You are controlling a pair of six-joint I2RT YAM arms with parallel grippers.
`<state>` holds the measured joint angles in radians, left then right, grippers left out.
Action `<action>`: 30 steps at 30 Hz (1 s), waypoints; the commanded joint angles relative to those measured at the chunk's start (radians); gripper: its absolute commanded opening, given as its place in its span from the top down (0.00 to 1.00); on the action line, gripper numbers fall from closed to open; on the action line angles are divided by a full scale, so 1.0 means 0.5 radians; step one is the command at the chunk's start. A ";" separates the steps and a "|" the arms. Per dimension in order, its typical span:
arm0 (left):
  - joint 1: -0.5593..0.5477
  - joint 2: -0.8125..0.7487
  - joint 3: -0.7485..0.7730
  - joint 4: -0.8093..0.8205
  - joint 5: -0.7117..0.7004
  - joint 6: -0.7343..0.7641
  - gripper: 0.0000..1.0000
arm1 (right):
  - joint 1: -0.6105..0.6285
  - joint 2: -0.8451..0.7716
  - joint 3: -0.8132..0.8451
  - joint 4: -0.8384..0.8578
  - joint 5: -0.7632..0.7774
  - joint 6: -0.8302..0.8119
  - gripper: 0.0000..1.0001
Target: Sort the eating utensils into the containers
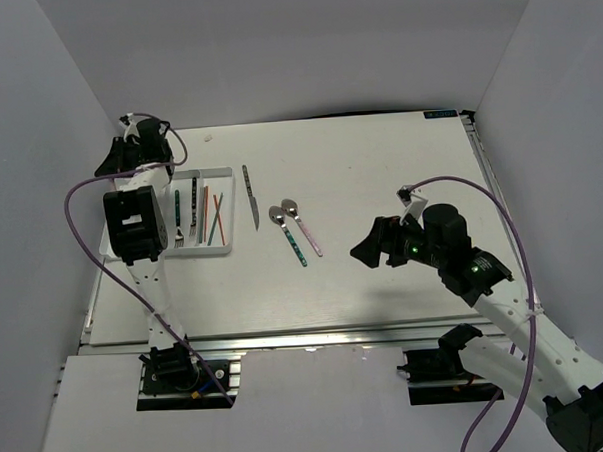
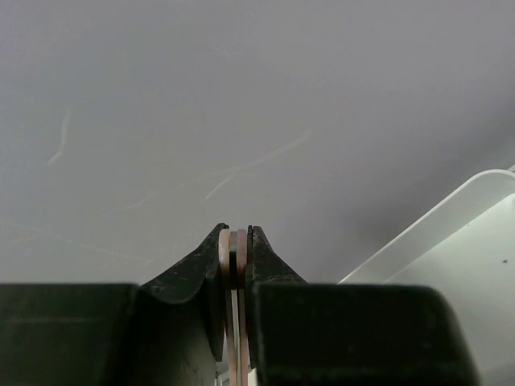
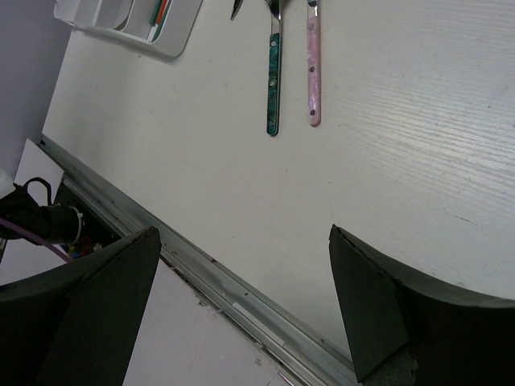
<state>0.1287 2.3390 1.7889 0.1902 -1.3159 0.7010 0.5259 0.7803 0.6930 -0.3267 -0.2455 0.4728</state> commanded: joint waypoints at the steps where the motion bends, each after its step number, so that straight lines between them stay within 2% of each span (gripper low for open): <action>1: 0.009 -0.082 0.052 -0.015 0.119 -0.037 1.00 | 0.001 0.056 0.111 0.034 -0.021 -0.034 0.11; 7: 0.022 -0.147 -0.196 0.288 0.367 0.092 1.00 | 0.001 0.114 0.068 0.018 -0.024 -0.053 0.11; 9: 0.025 -0.162 -0.246 0.298 0.496 0.071 1.00 | 0.001 0.124 0.056 0.006 -0.034 -0.056 0.11; 14: 0.025 -0.113 -0.332 0.381 0.497 0.089 0.99 | 0.004 0.124 0.077 -0.012 -0.028 -0.068 0.11; 16: 0.022 -0.116 -0.332 0.356 0.530 0.043 0.92 | 0.004 0.124 0.096 -0.021 -0.024 -0.074 0.11; 17: 0.025 -0.116 -0.341 0.353 0.533 0.037 0.84 | 0.004 0.124 0.099 -0.015 -0.024 -0.074 0.11; 20: 0.025 -0.156 -0.366 0.338 0.552 -0.018 0.71 | 0.004 0.136 0.117 -0.018 -0.027 -0.084 0.11; 21: 0.025 -0.177 -0.366 0.319 0.567 -0.043 0.57 | 0.004 0.139 0.114 -0.015 -0.031 -0.084 0.11; 24: 0.025 -0.232 -0.356 0.298 0.573 -0.141 0.33 | 0.007 0.133 0.102 0.000 -0.031 -0.077 0.11; 27: 0.022 -0.291 -0.387 0.289 0.613 -0.227 0.24 | 0.013 0.118 0.090 0.009 -0.034 -0.071 0.11; 30: 0.013 -0.340 -0.384 0.224 0.607 -0.303 0.22 | 0.016 0.105 0.071 0.018 -0.018 -0.068 0.11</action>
<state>0.1356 2.2868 1.5974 0.3141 -1.0279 0.6147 0.5282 0.8490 0.7052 -0.3424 -0.2462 0.4480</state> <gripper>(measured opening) 0.778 0.895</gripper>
